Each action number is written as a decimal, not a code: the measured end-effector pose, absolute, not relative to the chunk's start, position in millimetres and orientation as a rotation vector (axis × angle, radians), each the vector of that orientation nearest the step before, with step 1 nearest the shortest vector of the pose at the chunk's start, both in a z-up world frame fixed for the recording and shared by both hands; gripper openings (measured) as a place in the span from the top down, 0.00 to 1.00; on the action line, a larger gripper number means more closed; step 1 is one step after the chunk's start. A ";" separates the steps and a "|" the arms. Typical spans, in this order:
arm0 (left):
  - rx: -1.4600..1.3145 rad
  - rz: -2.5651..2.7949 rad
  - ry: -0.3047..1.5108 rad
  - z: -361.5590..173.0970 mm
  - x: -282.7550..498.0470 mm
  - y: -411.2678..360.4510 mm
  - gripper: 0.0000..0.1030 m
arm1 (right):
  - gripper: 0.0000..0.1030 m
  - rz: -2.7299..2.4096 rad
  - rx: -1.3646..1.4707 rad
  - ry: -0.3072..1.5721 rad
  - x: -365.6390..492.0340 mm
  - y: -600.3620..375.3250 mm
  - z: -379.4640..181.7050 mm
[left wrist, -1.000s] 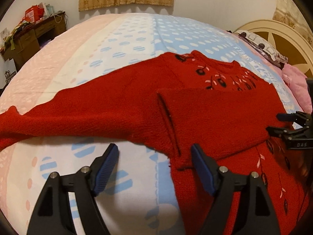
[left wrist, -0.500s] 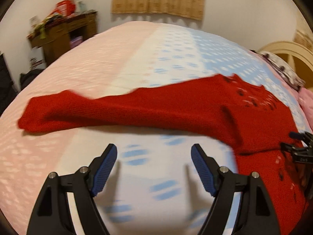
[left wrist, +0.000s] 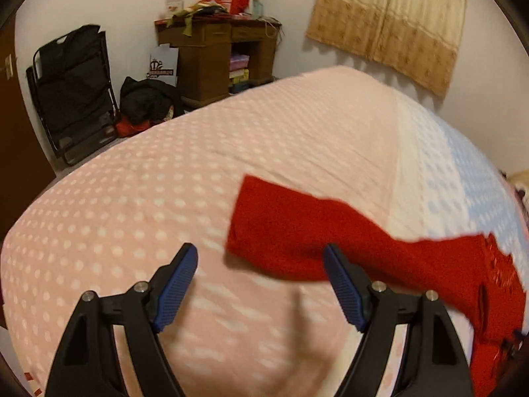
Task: Fold small clothes
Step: 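Move the left tool to the other sleeve cuff and grasp it, then lift the sleeve with the left tool and lay it across the sweater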
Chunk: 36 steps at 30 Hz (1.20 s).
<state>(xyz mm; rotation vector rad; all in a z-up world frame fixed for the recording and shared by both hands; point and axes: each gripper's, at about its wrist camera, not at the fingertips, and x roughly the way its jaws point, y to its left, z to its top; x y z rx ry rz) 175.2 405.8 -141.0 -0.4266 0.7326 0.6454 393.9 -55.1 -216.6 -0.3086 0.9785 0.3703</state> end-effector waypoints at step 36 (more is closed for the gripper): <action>-0.556 0.444 0.639 -102.0 208.2 386.3 0.84 | 0.04 0.381 -0.243 0.925 389.9 -62.8 -194.0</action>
